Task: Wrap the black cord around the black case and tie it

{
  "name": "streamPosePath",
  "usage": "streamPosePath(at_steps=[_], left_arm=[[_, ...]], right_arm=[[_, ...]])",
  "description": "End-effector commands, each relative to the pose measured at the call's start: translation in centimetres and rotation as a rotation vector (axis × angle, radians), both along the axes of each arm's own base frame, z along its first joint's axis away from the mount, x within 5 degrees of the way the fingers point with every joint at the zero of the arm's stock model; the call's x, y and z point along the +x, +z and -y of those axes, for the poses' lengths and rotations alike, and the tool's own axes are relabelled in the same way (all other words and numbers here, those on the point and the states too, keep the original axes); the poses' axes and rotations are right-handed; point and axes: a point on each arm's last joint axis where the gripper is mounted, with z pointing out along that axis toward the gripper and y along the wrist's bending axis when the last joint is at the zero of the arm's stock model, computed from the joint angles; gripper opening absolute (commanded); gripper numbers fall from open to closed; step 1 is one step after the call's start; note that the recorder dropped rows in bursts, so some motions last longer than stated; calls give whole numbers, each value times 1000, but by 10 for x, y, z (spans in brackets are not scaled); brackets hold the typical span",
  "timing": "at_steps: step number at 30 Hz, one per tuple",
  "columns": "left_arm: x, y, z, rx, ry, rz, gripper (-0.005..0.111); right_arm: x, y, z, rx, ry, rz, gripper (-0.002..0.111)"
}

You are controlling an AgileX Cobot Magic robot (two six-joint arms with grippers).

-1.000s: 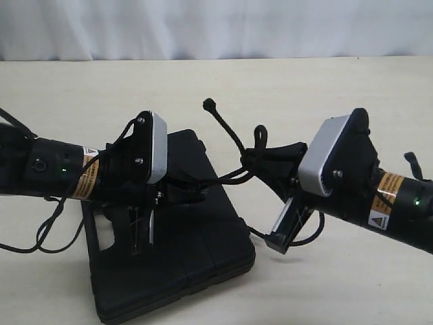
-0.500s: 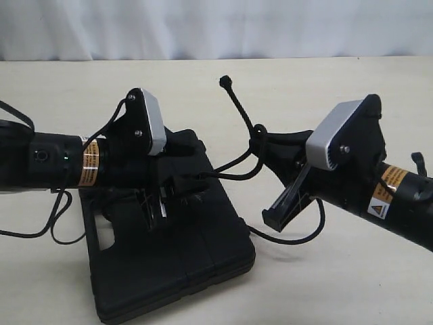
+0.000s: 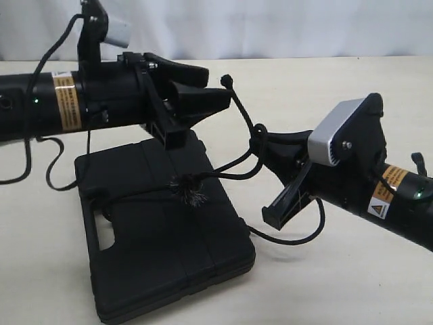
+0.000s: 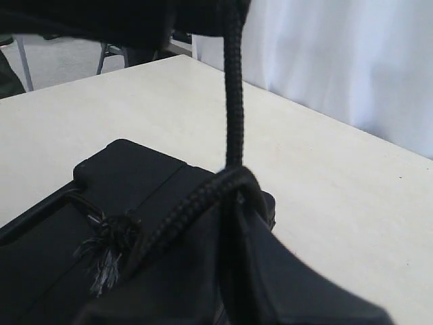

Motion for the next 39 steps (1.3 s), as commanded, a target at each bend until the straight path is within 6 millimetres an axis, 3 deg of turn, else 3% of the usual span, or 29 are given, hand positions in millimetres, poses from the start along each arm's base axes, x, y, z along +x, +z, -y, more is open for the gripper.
streamPosePath(at_steps=[1,7,11,14,18,22,25,28,34,39], left_arm=[[20,8,10,-73,-9,-180,45],[19,6,17,-87,-111,-200,40],[21,6,16,-102,-79,-225,7],[22,7,15,-121,-65,-230,0],[26,12,15,-154,-34,-227,0],[33,23,16,-137,-19,-201,0],[37,31,17,-158,-19,-192,0],[40,39,18,-167,-21,-168,0],[38,39,19,-152,-50,-158,0],[33,39,22,-147,-113,-146,0]], right_arm=[[1,2,-1,9,1,7,4],[1,2,-1,9,1,7,4],[1,2,-1,9,1,7,4],[1,1,-1,2,-4,-6,8],[3,-6,5,-35,-77,-87,29],[2,-6,23,-15,-290,-245,60],[-8,1,32,-171,-279,-224,70],[-19,16,38,-176,-280,-196,72],[-30,58,40,30,-268,44,70],[-28,57,26,8,-125,143,50]])
